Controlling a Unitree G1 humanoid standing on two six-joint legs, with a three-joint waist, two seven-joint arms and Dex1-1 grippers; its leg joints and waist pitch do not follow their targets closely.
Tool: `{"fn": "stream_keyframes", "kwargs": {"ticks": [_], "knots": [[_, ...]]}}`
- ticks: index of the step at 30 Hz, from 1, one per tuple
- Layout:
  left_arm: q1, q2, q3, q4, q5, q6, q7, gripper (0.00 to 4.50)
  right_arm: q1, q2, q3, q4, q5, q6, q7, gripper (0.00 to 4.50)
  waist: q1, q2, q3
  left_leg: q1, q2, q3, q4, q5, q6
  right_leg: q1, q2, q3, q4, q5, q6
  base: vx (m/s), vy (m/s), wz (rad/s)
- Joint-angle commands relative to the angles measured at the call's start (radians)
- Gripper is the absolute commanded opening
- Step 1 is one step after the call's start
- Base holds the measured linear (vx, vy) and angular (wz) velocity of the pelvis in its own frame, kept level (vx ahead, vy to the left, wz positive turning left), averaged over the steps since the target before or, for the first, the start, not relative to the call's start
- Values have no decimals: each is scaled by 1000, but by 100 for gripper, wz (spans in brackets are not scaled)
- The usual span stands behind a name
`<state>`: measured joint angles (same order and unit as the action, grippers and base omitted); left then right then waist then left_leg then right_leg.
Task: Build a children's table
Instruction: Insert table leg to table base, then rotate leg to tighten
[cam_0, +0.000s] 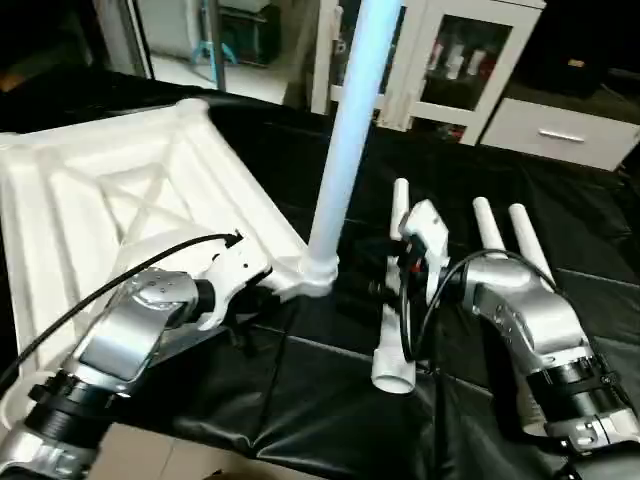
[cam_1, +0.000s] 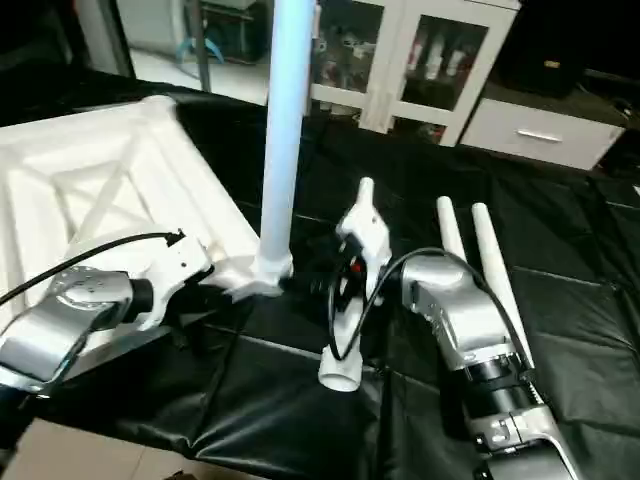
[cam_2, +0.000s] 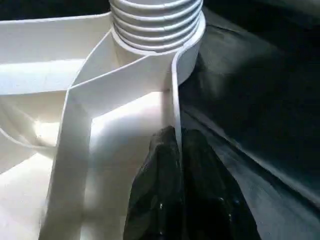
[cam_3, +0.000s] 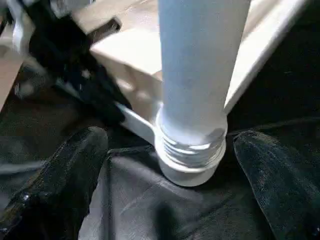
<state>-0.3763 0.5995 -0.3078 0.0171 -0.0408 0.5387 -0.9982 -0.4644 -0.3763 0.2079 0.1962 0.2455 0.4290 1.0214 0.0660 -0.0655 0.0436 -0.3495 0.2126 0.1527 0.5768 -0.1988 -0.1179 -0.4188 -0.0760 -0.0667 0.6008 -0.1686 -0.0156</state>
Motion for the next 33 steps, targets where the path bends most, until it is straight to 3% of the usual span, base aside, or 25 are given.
{"fn": "stream_keyframes", "kwargs": {"ticks": [1, 3, 11, 12, 13, 16, 17, 21, 23, 26, 33], "knots": [[-14, -9, -35, -34, -26, -44, -58, 0, 5, -18, 16, -30, -10, -9, 24, 445, -5, 25, -58, 12, 12, 21, -62, -110, 37, 56, -40, 42, -44, -43, -239, 0, 0, 0], [-24, 0, -47, -22, -25, -65, -83, 0, 4, -21, 35, -23, -31, -26, 26, 445, -1, 29, -58, 8, 13, 19, -62, -121, 27, 60, -42, 42, -43, -56, -236, 0, 0, 0], [-37, 8, -56, -5, -26, -98, -125, 0, -20, 10, 63, 19, -52, -65, 11, 445, -3, 24, -54, 3, 12, 15, -65, -202, -4, 60, -46, 45, -51, -171, -198, 0, 0, 0], [-40, 8, -57, -1, -26, -103, -127, 0, -25, 19, 65, 21, -53, -72, 11, 445, -3, 30, -54, 3, 12, 14, -65, -210, -7, 59, -46, 44, -51, -183, -194, 0, 0, 0], [-41, 7, -57, 1, -25, -106, -128, 0, -28, 24, 64, 23, -52, -76, 9, 445, -7, 26, -55, 2, 11, 14, -64, -215, -7, 60, -45, 44, -53, -190, -191, 0, 0, 0], [-42, 5, -55, 6, -21, -112, -128, 0, -34, 33, 57, 26, -42, -81, 9, 445, -9, 27, -56, 1, 12, 14, -63, -200, -4, 60, -45, 44, -50, -174, -195, 0, 0, 0], [-42, 4, -54, 7, -19, -113, -129, 0, -34, 34, 55, 27, -41, -83, 10, 445, -9, 22, -57, 1, 12, 15, -62, -189, -2, 61, -44, 44, -49, -163, -198, 0, 0, 0], [-40, 6, -49, 12, -16, -116, -127, 0, -29, 28, 48, 21, -30, -84, 26, 445, -8, 26, -58, 2, 12, 16, -60, -157, -1, 61, -42, 43, -42, -112, -210, 0, 0, 0], [-40, 7, -47, 16, -16, -119, -127, 0, -28, 27, 46, 21, -29, -85, 29, 410, -8, 25, -58, 0, 11, 16, -60, -152, 2, 63, -42, 43, -40, -98, -214, 0, 0, 0], [-36, 12, -45, 19, -17, -122, -129, 0, -23, 21, 38, 19, -22, -91, 38, 405, -7, 25, -58, 2, 11, 16, -60, -169, 1, 62, -43, 43, -43, -123, -211, 0, 0, 0], [-36, 17, -43, 26, -15, -127, -133, 0, -14, 12, 29, 16, -12, -101, 54, 347, -7, 24, -58, 2, 11, 17, -58, -170, 1, 62, -42, 43, -42, -132, -208, 0, 0, 0]]}}
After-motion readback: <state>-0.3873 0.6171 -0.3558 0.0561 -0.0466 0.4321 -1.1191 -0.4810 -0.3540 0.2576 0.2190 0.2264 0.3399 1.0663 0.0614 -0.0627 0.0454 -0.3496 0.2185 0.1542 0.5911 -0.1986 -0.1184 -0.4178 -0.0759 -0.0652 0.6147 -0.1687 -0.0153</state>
